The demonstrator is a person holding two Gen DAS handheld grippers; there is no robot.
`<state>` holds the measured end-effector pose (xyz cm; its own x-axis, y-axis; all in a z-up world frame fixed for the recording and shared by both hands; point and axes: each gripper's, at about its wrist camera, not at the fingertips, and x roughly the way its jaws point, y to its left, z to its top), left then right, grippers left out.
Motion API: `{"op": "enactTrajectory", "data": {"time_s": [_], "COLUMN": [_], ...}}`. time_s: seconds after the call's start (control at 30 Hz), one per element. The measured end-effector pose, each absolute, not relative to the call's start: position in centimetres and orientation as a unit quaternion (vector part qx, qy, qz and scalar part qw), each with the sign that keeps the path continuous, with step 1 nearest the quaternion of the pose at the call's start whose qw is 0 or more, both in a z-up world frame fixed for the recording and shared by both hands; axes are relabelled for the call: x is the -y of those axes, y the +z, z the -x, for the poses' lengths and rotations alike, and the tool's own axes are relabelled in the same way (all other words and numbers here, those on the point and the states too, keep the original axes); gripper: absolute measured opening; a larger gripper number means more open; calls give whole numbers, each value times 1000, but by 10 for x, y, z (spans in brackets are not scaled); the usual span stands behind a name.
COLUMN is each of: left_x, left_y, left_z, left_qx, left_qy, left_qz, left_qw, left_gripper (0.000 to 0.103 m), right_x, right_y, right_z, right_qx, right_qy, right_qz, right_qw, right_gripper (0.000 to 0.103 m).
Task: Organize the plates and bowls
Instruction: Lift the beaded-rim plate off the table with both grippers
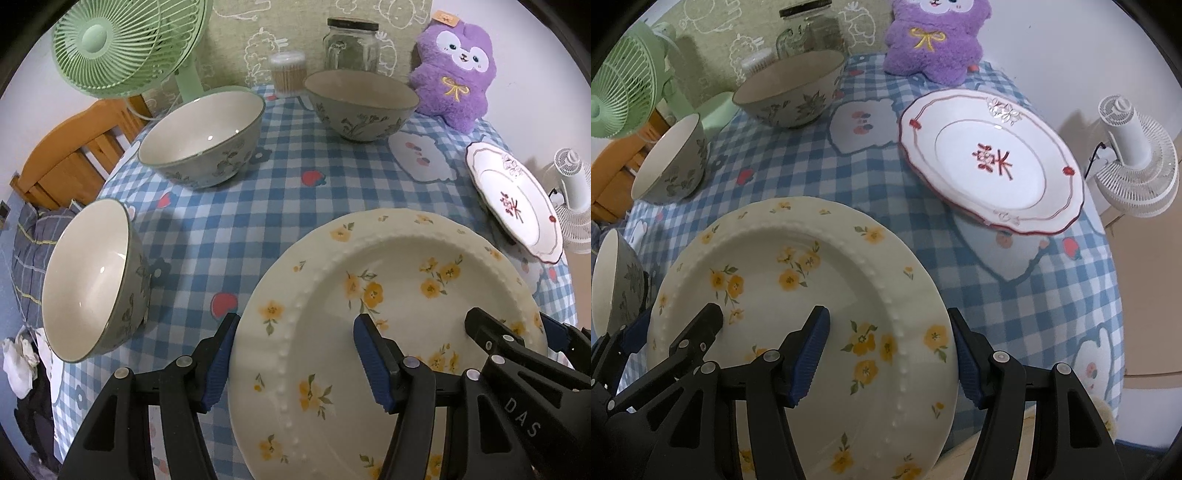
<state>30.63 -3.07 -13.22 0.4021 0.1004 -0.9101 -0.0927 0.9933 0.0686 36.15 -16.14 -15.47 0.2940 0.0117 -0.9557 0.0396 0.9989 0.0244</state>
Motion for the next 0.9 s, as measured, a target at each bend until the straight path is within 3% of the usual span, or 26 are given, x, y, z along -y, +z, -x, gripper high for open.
{"op": "enactTrajectory", "data": {"time_s": [0.4, 0.9], "left_x": [18, 24], "left_y": [-147, -145], "left_z": [-304, -290], "left_qx": [-573, -570], "left_qy": [58, 58], "left_qz": [29, -1], "left_qw": [817, 820], "left_gripper": [68, 65], "right_x": [161, 159], "right_y": [-171, -168], "right_z": [-354, -343], "right_qx": [-612, -618], "right_qy": [1, 1], "right_qz": [-44, -35], "right_qw": [790, 786], "right_gripper": [66, 66]}}
